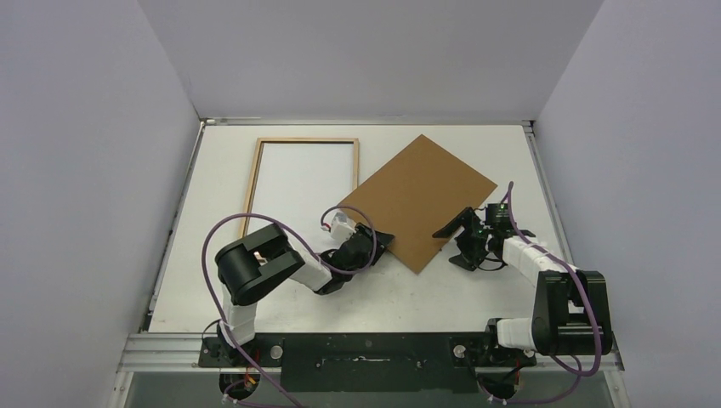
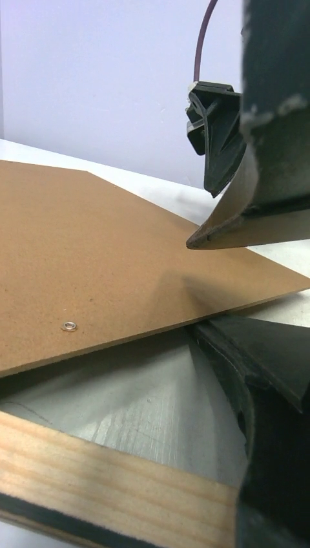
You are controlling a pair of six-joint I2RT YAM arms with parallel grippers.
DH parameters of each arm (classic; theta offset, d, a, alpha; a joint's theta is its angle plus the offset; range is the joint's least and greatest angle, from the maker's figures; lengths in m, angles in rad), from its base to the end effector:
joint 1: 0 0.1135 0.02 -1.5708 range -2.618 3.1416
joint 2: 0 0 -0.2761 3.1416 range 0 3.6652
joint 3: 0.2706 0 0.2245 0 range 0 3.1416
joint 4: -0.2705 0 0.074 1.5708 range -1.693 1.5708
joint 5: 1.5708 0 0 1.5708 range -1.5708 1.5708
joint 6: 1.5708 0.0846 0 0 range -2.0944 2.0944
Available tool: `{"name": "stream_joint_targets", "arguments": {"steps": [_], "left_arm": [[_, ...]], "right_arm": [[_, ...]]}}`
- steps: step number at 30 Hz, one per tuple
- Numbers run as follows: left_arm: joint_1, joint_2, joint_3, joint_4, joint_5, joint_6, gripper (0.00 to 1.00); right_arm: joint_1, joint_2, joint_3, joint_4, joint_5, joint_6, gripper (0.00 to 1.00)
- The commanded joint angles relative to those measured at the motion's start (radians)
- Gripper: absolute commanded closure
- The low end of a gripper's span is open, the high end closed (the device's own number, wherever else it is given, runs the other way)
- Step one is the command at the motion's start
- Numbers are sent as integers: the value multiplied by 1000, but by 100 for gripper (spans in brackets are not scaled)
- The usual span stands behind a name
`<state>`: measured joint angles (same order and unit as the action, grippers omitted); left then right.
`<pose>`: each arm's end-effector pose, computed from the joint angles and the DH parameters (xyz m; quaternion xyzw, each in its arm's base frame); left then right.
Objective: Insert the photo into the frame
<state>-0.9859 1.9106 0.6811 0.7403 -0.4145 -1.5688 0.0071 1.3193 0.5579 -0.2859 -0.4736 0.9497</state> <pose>0.2353 -0.2936 0.1189 -0.3425 0.7731 -0.4313 0.3146 0.2237 0.0402 0.1458 0.3722 0.8642 0.3170 0.1190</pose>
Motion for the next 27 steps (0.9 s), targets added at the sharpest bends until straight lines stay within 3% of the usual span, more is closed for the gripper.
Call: {"name": "stream_joint_targets", "arguments": {"steps": [1,7,14,19,27], "left_arm": [[-26,41,2,-55,19,-6,62],[-20,-1,-38,-48,-40,-4,72],[29,-100,-27,-68,15,162,100],[61,-156,5,-48,58,252,100],[138,-254,32,-116,149,254,100]], "right_arm": [[-5,-4,-25,-27,12,-25,14],[-5,-12,-18,-44,20,-25,14],[-5,-52,-1,-114,26,-25,14],[-5,-67,46,-193,36,-45,14],[-5,-150,143,-370,81,-151,14]]}}
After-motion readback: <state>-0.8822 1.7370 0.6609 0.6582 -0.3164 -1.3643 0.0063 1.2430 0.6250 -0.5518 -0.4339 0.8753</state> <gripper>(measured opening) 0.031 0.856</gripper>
